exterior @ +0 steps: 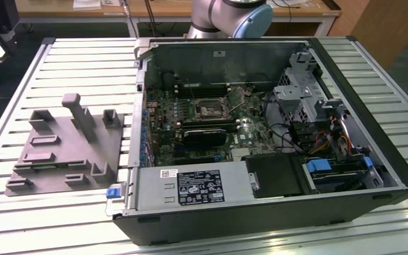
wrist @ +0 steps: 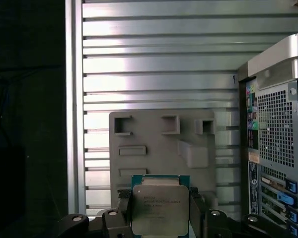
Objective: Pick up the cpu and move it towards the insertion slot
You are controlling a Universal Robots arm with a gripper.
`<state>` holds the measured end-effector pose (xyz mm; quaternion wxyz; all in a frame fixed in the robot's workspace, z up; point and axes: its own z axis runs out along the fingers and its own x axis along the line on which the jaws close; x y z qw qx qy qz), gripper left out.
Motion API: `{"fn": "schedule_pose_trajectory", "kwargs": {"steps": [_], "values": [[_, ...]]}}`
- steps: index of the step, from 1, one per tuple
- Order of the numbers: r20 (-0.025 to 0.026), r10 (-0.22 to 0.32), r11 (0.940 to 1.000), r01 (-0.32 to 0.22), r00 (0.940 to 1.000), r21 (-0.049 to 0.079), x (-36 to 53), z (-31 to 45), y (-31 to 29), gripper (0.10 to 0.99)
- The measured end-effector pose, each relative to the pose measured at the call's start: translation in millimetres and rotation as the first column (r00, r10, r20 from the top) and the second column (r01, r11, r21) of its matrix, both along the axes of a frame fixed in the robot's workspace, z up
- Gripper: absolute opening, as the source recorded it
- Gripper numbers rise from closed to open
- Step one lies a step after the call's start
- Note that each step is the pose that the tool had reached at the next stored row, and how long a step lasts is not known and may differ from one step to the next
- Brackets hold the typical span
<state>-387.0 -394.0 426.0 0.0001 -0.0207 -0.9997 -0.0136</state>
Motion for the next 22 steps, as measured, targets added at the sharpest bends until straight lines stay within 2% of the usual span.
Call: {"fn": "schedule_pose_trajectory", "kwargs": {"steps": [22], "values": [[-0.0001,0.0,1.0,0.0,1.0,0.0,40.1,0.1,0.9,0.545]]}}
